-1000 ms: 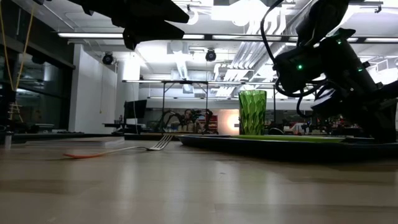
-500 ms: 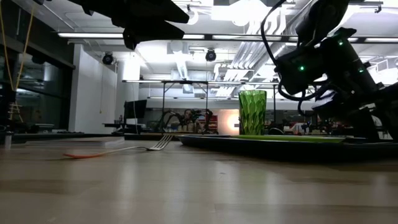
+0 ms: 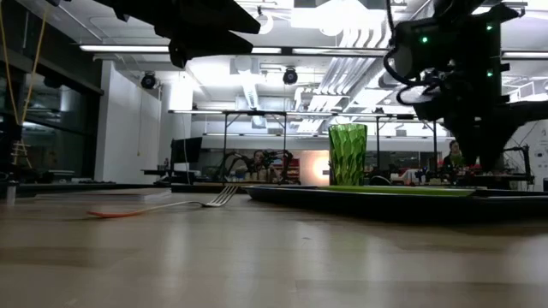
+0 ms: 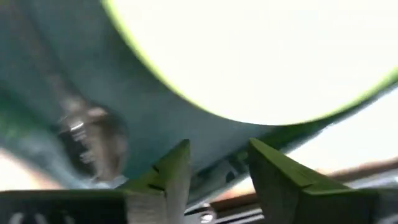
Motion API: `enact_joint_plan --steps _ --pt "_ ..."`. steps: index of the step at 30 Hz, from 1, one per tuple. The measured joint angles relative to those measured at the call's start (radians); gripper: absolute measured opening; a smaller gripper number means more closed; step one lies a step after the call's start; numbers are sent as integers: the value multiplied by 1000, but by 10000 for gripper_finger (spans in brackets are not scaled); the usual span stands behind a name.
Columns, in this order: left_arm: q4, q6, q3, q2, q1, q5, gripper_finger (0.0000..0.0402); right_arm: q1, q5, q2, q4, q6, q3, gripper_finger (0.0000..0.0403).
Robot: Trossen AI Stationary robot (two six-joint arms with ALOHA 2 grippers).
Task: Pick and place plate/cup/fork/spoon on tray
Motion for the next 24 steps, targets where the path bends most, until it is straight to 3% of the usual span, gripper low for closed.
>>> enact_joint_plan --steps 9,16,24 --pt "2 0 0 0 0 0 179 -114 154 -15 22 188 -27 11" --pt "7 0 0 0 0 0 179 -322 172 -16 56 266 -36 5" --pt "7 0 0 0 0 0 179 -479 22 3 107 310 -40 1"
